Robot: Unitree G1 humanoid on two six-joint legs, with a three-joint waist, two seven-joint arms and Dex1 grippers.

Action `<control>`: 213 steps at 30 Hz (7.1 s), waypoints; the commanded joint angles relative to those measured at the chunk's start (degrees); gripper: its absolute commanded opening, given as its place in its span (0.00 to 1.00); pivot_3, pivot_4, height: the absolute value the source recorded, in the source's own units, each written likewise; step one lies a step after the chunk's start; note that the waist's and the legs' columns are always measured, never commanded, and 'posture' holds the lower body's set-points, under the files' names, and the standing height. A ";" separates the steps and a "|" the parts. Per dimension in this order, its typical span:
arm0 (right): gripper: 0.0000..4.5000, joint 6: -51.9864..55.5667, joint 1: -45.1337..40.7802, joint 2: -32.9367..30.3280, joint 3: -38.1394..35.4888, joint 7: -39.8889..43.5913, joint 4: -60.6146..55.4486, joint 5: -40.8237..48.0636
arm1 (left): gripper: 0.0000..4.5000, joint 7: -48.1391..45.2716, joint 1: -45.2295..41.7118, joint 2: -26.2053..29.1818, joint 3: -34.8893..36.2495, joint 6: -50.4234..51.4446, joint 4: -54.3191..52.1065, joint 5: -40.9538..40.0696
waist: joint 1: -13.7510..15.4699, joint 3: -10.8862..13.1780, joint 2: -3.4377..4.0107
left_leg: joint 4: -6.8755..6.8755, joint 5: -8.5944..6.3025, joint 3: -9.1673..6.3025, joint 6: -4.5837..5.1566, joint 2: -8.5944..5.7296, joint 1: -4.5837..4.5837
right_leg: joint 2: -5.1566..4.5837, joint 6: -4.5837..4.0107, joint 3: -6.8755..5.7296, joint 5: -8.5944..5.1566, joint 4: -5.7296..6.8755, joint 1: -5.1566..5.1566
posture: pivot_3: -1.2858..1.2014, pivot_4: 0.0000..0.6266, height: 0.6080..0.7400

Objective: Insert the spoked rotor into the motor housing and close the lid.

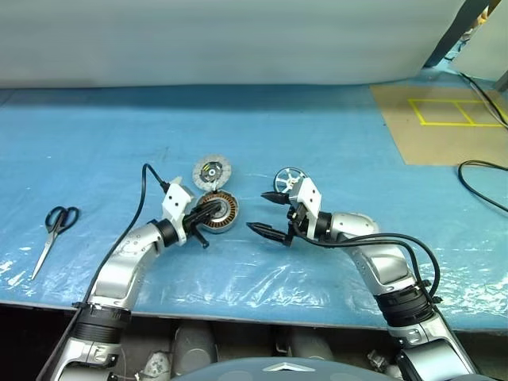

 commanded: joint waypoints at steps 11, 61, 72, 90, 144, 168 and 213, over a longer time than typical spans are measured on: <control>1.00 -0.65 -0.76 0.26 -0.27 -0.44 -1.16 0.49 | 0.00 -1.70 2.46 1.69 -1.52 0.53 1.72 1.97 | 0.05 -0.08 0.13 | -0.07 0.00 0.00 0.00 -0.09 0.26 | -0.11 -0.03 0.00 -0.03 -0.07 0.43 | 0.52 0.24 1.00; 1.00 -16.14 -43.27 -9.20 11.65 15.82 56.60 -22.48 | 0.00 2.37 19.31 -4.47 4.69 -14.92 -12.90 -4.01 | -0.30 -0.06 0.14 | 0.04 -0.12 0.08 0.23 0.05 0.06 | -0.07 -0.09 -0.06 -0.04 0.01 0.07 | 0.52 0.24 1.00; 1.00 -21.49 -44.74 -7.28 9.92 17.18 61.78 -25.12 | 0.00 4.03 19.26 -4.04 4.56 -13.48 -13.74 -4.22 | -0.26 -0.06 0.14 | 0.58 -0.01 0.11 0.47 0.19 -0.67 | -0.03 -0.27 -0.07 -0.11 0.85 -0.75 | 0.52 0.24 1.00; 1.00 -26.41 -44.97 -7.18 8.19 13.44 62.81 -28.24 | 0.00 4.44 18.19 -3.77 4.43 -12.39 -13.26 -4.39 | -0.28 -0.06 0.15 | 0.69 -0.05 0.13 0.41 0.23 -0.64 | -0.02 -0.31 -0.06 -0.13 0.94 -0.75 | 0.52 0.24 1.00; 0.30 -24.52 -43.70 -3.62 6.36 16.90 59.81 -28.82 | 0.00 4.09 17.44 -2.87 6.36 -12.19 -13.06 -5.19 | -0.42 -0.07 0.14 | 0.69 -0.06 0.14 0.41 0.23 -0.52 | -0.02 -0.32 -0.04 -0.13 0.99 -0.69 | 0.52 0.24 1.00; 0.30 -16.59 -48.59 11.24 12.46 30.39 49.51 -21.83 | 0.00 5.64 23.03 -1.22 10.32 -11.76 -18.17 -6.38 | -0.37 -0.06 0.15 | 0.65 -0.06 0.15 0.38 0.30 -0.80 | 0.01 -0.32 -0.07 -0.13 0.96 -0.96 | 0.52 0.24 1.00; 0.01 -11.56 -35.85 16.81 -0.85 16.80 41.18 -12.66 | 0.00 4.58 17.02 -0.97 10.20 -10.66 -16.39 -7.56 | -0.37 -0.06 0.15 | 0.64 -0.01 0.15 0.45 0.31 -0.80 | 0.02 -0.31 -0.09 -0.11 1.00 -0.95 | 0.52 0.24 1.00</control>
